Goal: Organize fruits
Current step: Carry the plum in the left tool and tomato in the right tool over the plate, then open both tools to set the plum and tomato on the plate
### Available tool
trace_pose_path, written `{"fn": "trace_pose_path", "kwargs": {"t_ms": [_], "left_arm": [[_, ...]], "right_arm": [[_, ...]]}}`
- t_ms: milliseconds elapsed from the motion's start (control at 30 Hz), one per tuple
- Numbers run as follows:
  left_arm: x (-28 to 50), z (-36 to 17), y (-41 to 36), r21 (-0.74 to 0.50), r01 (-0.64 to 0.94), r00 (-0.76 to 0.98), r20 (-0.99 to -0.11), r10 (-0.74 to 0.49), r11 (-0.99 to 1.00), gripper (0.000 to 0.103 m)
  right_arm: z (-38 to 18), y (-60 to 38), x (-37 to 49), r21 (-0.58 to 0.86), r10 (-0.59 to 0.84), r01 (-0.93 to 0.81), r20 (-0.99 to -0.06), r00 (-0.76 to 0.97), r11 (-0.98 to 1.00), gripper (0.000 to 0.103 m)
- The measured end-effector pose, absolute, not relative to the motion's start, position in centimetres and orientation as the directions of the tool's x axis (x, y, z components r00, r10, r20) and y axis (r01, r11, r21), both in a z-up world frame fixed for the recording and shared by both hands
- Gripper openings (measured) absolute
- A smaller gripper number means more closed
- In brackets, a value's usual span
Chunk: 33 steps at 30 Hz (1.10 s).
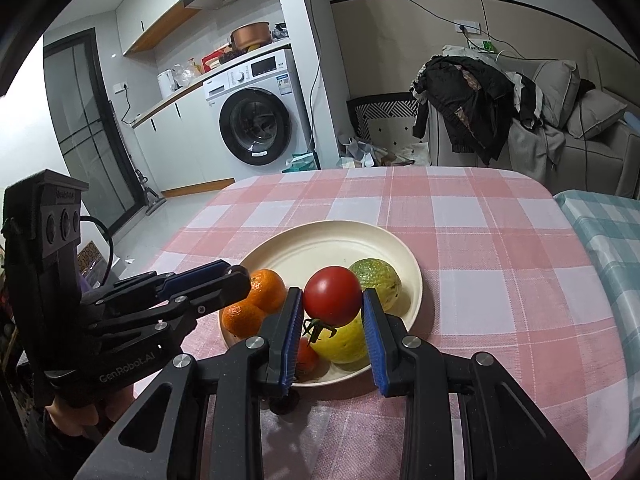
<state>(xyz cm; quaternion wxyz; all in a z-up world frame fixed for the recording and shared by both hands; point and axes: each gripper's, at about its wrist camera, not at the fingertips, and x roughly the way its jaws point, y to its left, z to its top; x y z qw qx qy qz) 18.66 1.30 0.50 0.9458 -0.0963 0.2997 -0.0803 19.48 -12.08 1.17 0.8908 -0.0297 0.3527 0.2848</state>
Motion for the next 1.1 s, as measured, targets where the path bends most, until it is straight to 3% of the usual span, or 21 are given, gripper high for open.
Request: {"fn": "trace_pose_path", "kwargs": {"t_ms": [1100], "left_arm": [[20.6, -2.3, 1.6, -0.206, 0.048, 0.782, -0.601, -0.165, 0.977, 0.023]], "right_arm": [[-0.9, -9.8, 21.3, 0.157, 0.478, -0.526, -0.680, 0.555, 0.836, 0.031]]}}
